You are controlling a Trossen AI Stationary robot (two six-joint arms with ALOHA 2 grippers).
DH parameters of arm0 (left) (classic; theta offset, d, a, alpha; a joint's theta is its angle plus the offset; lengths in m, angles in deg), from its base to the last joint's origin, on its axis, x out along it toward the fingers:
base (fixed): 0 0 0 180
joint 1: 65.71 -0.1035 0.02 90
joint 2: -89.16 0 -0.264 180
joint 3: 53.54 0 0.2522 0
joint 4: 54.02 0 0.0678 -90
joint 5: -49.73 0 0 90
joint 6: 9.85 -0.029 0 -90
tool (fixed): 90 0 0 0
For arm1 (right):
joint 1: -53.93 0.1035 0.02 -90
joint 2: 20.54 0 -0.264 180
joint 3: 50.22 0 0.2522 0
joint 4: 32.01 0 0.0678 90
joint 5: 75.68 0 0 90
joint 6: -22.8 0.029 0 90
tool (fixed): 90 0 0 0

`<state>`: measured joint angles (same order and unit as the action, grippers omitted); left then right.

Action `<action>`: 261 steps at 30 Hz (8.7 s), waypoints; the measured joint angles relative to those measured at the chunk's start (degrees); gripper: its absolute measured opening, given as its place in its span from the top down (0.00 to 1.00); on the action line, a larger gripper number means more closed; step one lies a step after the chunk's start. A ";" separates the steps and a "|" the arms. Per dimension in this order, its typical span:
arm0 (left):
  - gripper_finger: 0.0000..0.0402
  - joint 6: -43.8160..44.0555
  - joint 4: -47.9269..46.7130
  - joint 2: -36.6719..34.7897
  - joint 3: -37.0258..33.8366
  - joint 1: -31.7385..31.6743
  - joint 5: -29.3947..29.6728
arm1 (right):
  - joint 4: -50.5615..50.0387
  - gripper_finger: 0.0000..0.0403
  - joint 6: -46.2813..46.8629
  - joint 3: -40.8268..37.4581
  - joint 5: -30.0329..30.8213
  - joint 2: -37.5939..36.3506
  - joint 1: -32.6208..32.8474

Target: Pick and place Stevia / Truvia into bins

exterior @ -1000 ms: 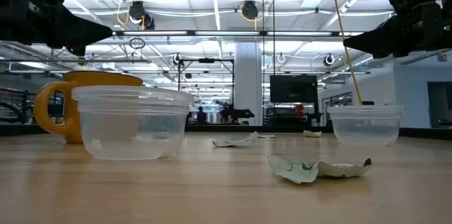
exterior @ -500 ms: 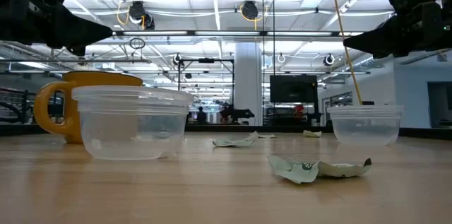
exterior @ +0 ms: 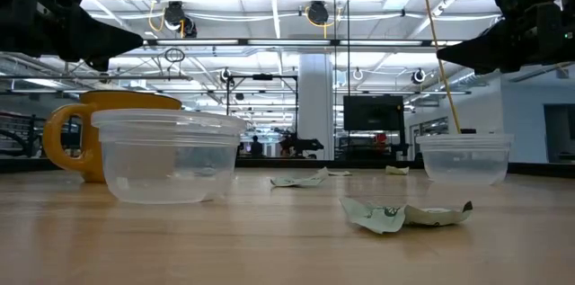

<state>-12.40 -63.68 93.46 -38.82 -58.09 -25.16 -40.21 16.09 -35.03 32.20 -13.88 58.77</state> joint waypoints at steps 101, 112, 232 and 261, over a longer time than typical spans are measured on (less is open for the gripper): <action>0.88 -4.30 -11.48 13.34 23.26 -3.69 14.92 | 25.33 0.71 -17.54 12.18 4.47 19.26 -3.78; 0.80 -8.24 -12.47 34.80 36.22 -11.51 14.89 | 15.01 0.70 -12.25 26.82 2.77 44.68 -15.01; 0.49 -8.52 -10.12 49.06 37.16 -16.00 14.34 | -23.67 0.77 16.32 43.08 -7.15 83.20 -26.25; 0.49 -7.32 -10.69 49.05 37.13 -16.00 13.27 | -48.14 1.00 36.10 49.79 -14.02 61.68 -6.71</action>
<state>-19.72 -74.37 142.50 -1.69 -74.09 -11.89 -88.35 52.19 14.76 18.18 47.80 52.06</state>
